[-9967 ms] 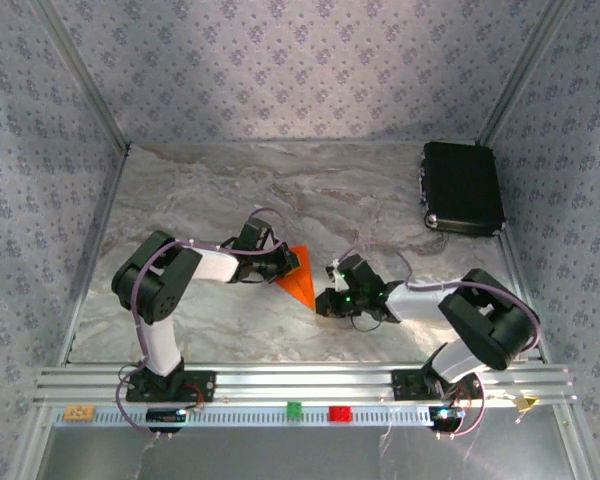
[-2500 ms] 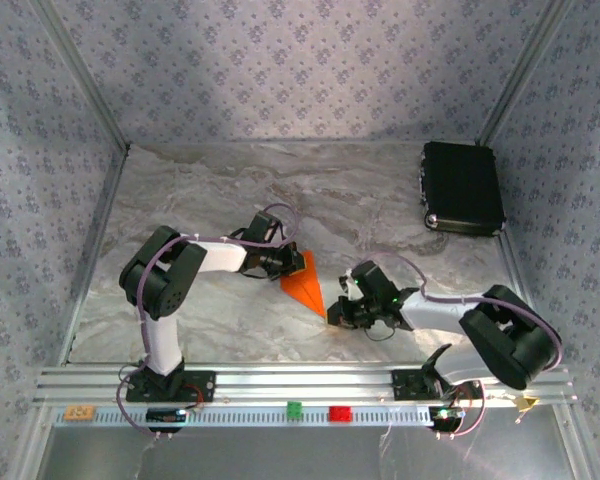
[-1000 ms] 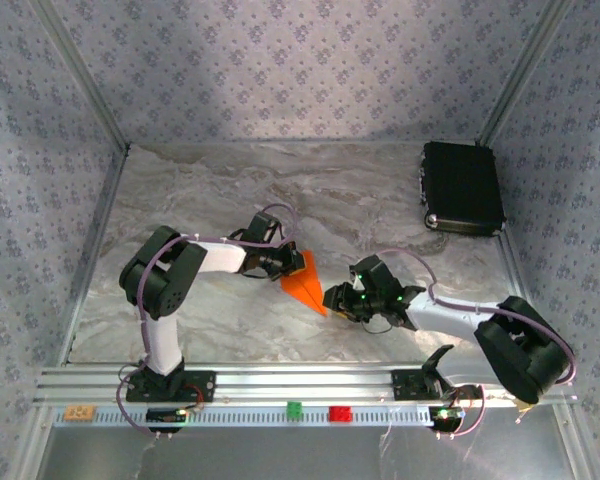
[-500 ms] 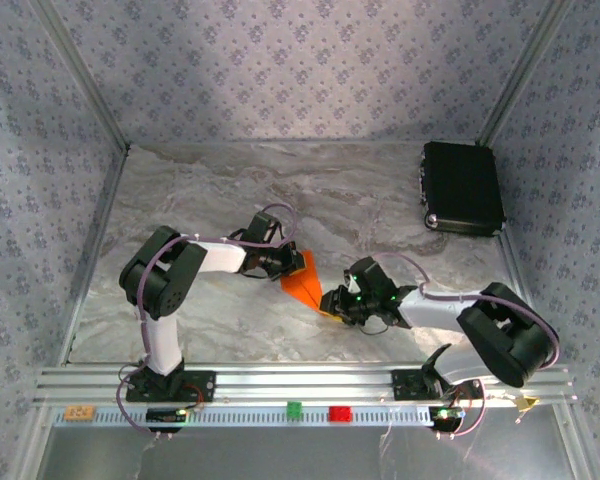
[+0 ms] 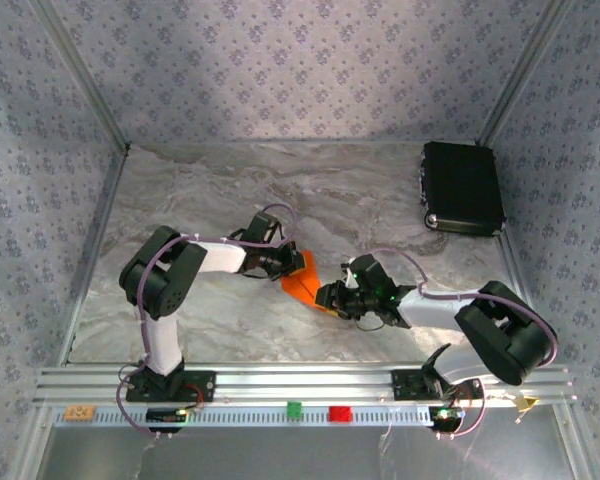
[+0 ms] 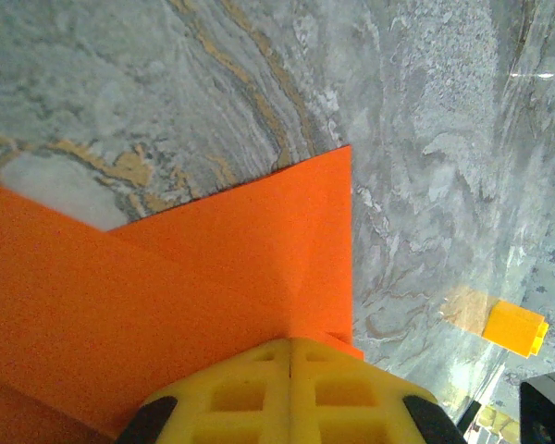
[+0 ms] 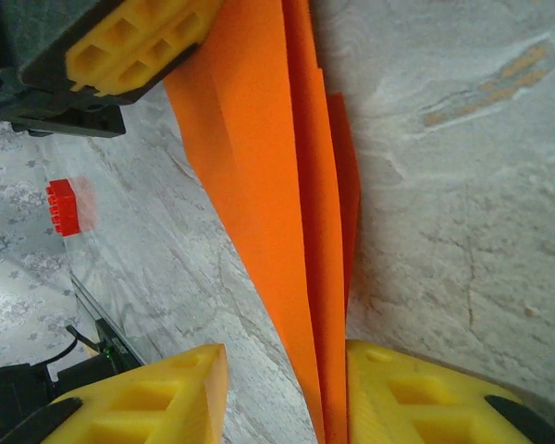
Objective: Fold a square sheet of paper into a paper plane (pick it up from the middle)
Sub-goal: Turn over the paper at the center of the table.
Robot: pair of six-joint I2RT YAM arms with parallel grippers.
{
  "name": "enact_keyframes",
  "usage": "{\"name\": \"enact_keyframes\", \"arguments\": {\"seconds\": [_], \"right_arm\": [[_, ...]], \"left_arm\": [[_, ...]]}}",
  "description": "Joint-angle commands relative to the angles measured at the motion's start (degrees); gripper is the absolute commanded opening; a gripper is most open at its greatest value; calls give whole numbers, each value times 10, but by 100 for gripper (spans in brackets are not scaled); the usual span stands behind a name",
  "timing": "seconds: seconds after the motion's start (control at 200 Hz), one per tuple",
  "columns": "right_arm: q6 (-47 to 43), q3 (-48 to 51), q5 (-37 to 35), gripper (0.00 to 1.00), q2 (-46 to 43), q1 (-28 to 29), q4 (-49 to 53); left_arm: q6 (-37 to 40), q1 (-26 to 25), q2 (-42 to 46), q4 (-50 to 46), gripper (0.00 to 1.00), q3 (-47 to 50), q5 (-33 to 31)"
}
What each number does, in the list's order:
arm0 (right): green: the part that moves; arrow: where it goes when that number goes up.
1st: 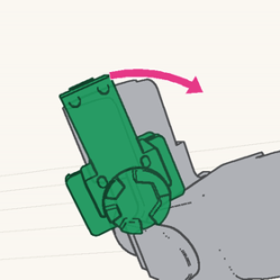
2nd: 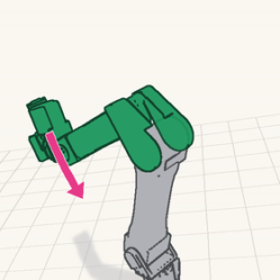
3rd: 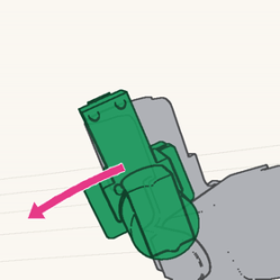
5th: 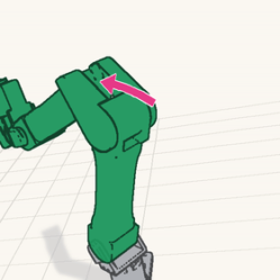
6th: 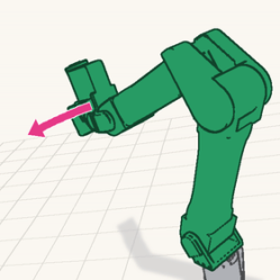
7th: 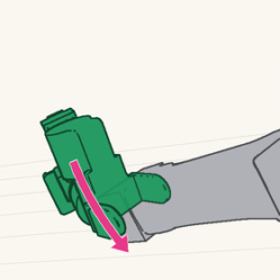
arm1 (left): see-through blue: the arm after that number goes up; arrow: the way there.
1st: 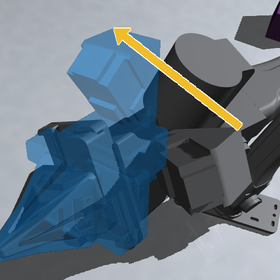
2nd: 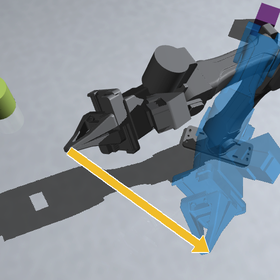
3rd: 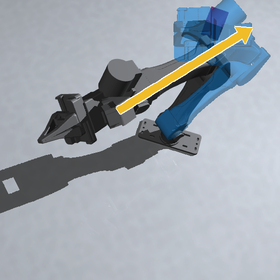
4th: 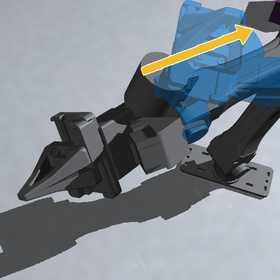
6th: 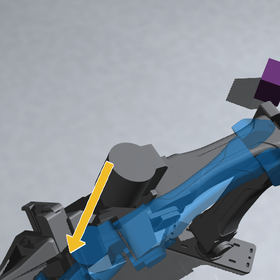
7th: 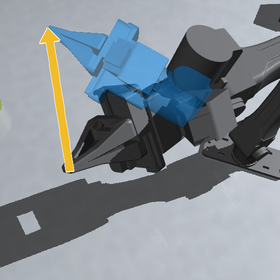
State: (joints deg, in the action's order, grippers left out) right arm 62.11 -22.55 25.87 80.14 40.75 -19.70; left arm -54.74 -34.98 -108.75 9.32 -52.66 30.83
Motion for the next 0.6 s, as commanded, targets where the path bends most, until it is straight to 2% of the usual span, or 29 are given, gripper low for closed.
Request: {"name": "enact_keyframes", "arguments": {"seconds": [0.0, 0.18, 0.375, 0.49, 0.595], "right_arm": [[-11, 1, -10, 37, 9, -5, -26], [-15, 2, -17, 30, 19, -9, -47], [-22, 7, -2, 11, 19, -15, -58], [-30, 7, -4, 6, 16, -16, -46], [-38, 2, 4, 5, 12, -16, -33]], "left_arm": [[-5, 2, -2, -30, 0, 16, -30], [-7, 2, 6, -26, 0, 19, -26], [-7, 2, 30, -27, 1, 16, -25], [-2, 2, 56, -31, 9, 11, -22], [11, 2, 93, -45, 23, 9, -29]]}}
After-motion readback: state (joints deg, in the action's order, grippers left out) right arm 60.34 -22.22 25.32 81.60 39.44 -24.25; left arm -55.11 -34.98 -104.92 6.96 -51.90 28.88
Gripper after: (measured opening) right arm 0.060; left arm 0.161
